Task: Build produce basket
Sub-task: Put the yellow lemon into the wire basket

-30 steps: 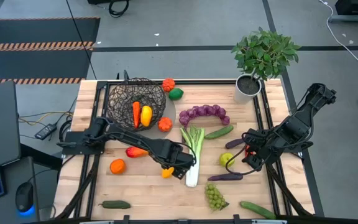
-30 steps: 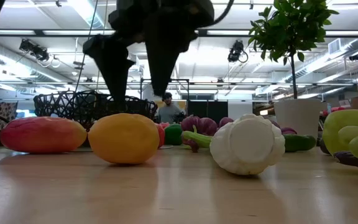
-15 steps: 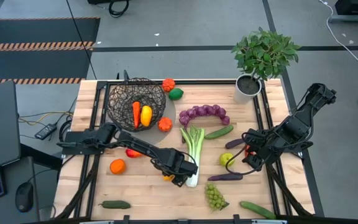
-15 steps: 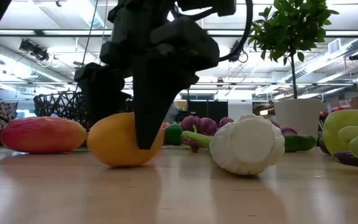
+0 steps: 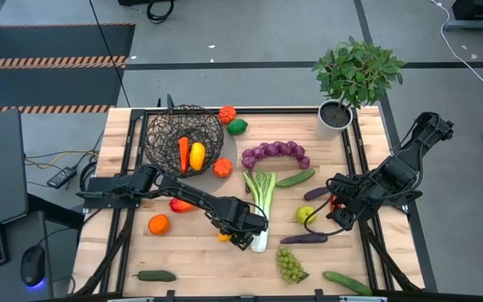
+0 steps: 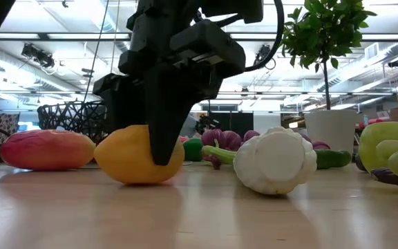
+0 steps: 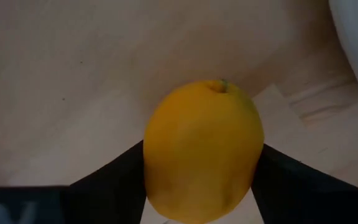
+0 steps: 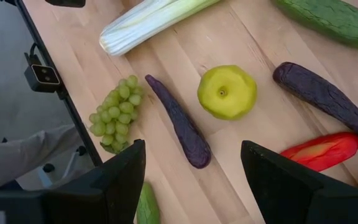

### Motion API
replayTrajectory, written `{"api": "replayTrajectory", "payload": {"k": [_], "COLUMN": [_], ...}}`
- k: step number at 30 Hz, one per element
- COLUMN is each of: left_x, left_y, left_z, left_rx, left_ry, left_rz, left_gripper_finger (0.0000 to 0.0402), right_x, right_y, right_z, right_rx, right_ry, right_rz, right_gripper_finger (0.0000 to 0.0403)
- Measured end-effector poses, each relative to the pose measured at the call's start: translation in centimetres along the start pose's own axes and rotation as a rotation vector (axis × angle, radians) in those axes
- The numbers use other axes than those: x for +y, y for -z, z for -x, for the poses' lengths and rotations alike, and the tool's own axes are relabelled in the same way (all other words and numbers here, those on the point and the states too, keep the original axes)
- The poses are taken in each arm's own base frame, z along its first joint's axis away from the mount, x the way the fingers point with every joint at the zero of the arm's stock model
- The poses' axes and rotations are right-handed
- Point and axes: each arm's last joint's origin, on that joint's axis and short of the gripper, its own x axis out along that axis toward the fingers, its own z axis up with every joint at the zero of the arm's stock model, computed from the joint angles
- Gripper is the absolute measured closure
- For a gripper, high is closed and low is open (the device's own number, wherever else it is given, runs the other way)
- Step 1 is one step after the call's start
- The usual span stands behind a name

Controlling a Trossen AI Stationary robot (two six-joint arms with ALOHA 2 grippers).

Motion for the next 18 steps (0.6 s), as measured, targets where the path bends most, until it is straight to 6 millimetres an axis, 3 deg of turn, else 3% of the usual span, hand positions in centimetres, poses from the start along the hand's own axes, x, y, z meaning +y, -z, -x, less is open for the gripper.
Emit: {"api": "replayTrajectory", "payload": {"k": [5,12,18], "left_x": [1.0,4.6,9.7], "left_y": [-1.2,-3.0,-4.5], "left_z": [1.8,8.6,14.6], "left_rx": [0.017,-0.05,-0.162], "left_ry": [0.0,-0.033,-0.1], "left_rz": [-0.037,-0.1,-0.109], "left_gripper_finger": [0.0161,0.0151,0.016], "right_x": [0.0,-0.1,-0.1], "right_y": [0.0,-0.1,-0.3], "right_z": [0.0,0.0,0.0], "right_rx": [-0.002,-0.016,-0.09], "right_ry": [0.002,0.011,0.024], "right_rz": [0.0,-0.018,-0.1], "right_gripper_finger": [0.0135,0.0135,0.0135]}}
